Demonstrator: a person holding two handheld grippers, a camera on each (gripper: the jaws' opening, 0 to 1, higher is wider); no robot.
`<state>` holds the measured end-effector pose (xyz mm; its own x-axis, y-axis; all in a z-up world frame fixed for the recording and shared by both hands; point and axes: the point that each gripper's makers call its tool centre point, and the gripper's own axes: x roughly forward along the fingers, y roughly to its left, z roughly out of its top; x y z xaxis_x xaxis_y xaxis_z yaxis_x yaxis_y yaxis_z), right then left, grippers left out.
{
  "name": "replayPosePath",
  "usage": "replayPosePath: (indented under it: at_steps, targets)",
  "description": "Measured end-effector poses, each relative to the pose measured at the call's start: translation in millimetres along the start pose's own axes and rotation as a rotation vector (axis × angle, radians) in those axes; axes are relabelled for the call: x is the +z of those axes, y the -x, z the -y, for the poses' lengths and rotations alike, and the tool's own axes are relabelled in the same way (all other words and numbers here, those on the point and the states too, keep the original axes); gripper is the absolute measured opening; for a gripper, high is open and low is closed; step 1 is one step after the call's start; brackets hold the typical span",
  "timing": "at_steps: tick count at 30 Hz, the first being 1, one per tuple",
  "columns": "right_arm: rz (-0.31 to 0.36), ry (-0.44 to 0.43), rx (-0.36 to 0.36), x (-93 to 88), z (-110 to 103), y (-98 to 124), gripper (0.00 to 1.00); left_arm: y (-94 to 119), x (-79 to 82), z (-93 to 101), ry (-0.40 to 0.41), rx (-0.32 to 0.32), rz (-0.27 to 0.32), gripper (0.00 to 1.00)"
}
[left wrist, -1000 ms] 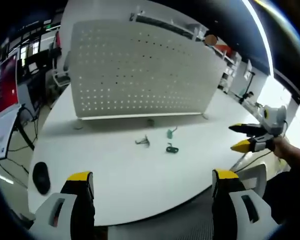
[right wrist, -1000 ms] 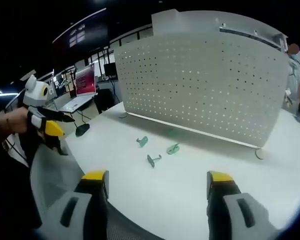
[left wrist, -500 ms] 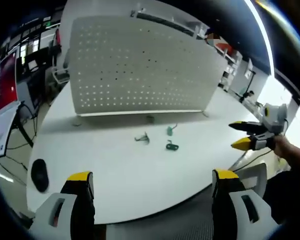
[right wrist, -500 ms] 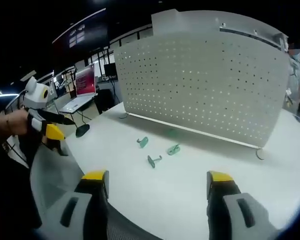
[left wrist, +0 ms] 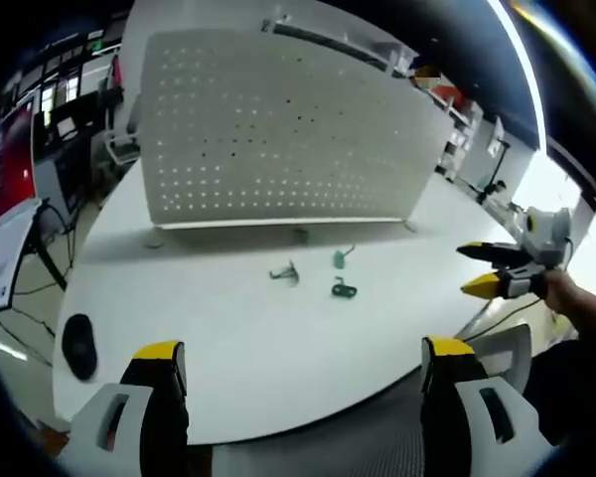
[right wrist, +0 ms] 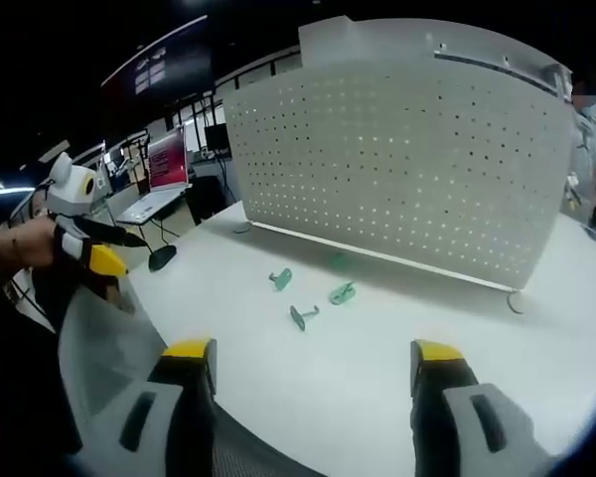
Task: Insert the hook assembly into the mounting plate slot until the hook locks in place.
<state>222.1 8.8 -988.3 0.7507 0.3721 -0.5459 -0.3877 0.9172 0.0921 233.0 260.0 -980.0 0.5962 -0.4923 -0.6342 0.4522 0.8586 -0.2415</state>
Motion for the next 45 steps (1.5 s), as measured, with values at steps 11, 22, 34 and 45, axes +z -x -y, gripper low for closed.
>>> replayPosePath:
  at_steps: [11,22,34,45]
  targets:
    - [-0.009,-0.010,0.005,-4.4,1,-2,0.75,-2,-1.7,-0.2,0.004,0.002,-0.006,1.00]
    - [-0.009,-0.064,0.018,-5.7,8,-14,0.71,-6,-3.7,-0.1,0.007,0.001,-0.023,1.00]
    - [-0.013,-0.111,0.048,-2.4,19,-60,0.55,-14,-2.2,-7.9,0.004,0.005,-0.050,1.00]
    - [-0.037,-0.136,0.066,6.3,32,-116,0.41,-21,-0.4,-15.8,-0.029,0.017,-0.076,1.00]
